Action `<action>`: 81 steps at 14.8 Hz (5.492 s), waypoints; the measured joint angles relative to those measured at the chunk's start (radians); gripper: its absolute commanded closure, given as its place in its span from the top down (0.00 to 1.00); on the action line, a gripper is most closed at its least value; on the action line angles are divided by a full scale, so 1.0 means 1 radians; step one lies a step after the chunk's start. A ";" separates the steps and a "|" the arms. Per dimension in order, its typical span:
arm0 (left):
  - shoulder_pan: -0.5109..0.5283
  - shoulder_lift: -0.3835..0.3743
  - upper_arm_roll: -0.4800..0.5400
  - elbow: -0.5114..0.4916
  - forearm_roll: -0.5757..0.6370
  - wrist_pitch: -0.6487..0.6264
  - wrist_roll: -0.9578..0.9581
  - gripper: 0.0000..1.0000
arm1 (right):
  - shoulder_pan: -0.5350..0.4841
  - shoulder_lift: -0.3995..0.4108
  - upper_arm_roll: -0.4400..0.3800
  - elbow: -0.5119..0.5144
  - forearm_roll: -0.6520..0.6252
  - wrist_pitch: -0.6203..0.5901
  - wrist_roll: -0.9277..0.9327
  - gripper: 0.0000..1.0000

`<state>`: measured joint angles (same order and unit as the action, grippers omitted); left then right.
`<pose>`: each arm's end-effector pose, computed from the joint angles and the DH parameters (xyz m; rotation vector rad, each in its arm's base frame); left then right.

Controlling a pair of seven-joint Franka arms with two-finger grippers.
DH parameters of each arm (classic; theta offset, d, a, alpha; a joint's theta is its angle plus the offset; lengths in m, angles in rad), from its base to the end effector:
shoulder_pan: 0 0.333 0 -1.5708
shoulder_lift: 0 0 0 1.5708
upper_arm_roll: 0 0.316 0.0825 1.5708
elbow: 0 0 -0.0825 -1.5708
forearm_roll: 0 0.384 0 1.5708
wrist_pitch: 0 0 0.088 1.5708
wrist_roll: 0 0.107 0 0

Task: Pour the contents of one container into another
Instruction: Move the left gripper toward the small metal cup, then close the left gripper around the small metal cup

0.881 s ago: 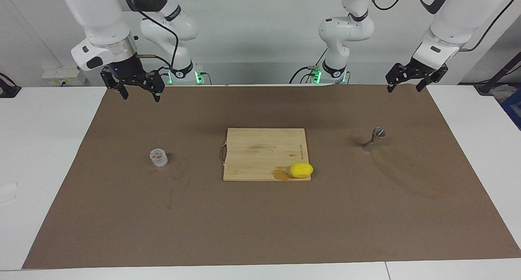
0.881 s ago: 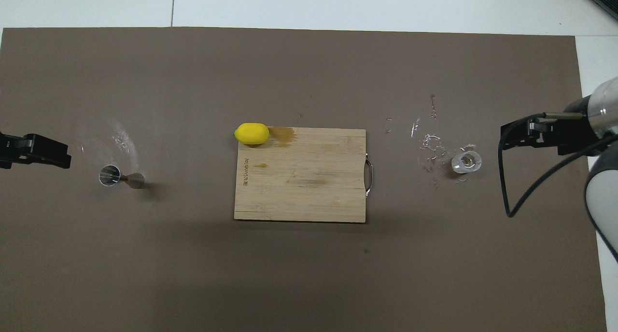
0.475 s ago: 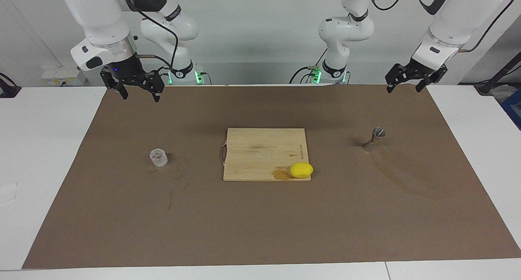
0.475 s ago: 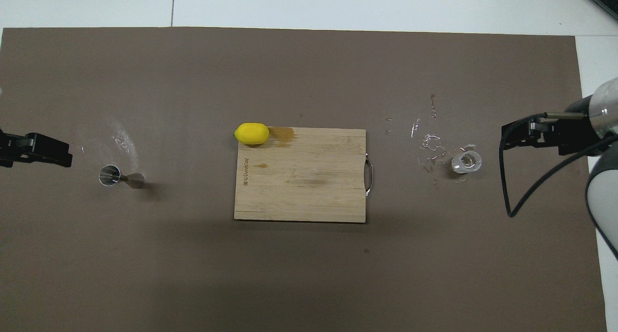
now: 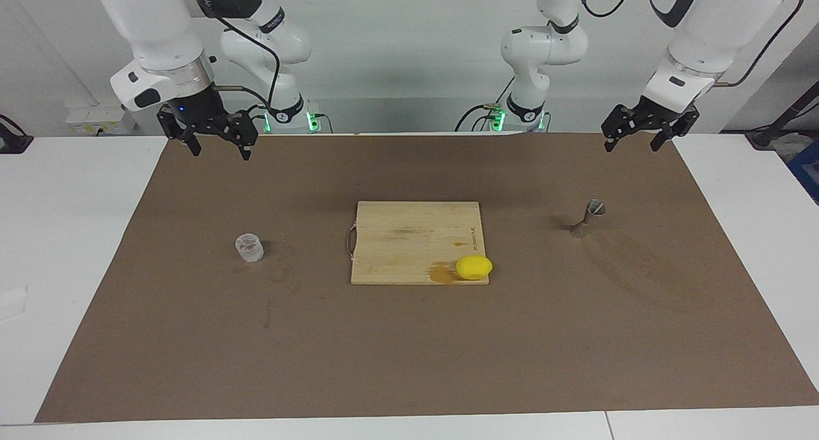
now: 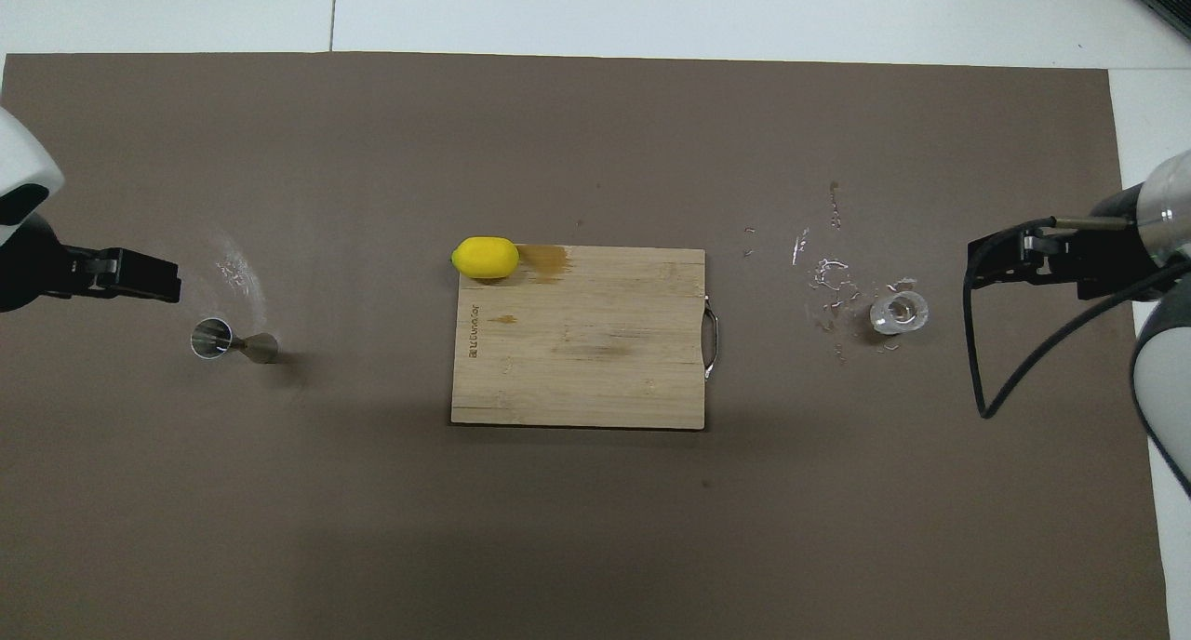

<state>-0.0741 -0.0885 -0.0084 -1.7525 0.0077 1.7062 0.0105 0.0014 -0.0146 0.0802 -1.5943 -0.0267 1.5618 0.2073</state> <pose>0.5349 -0.0437 0.5983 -3.1306 0.1470 -0.0666 0.5471 0.0422 0.6207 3.1052 -0.1955 -0.0214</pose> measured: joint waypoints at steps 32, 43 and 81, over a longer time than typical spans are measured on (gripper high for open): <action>0.115 -0.058 0.048 -0.098 -0.098 -0.022 0.084 1.00 | -0.001 0.000 0.000 -0.003 0.000 0.000 0.000 1.00; 0.298 -0.050 0.053 -0.260 -0.523 0.043 0.870 1.00 | -0.001 0.000 0.000 -0.003 0.000 0.000 0.000 1.00; 0.556 0.458 0.057 -0.335 -1.174 -0.209 2.442 1.00 | -0.004 0.000 0.000 -0.003 0.000 0.000 0.000 1.00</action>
<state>0.4824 0.3696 0.0485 -2.0872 -1.1663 1.4974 2.4521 -0.0022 -0.0149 0.0798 -1.5976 -0.0267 1.5614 0.2073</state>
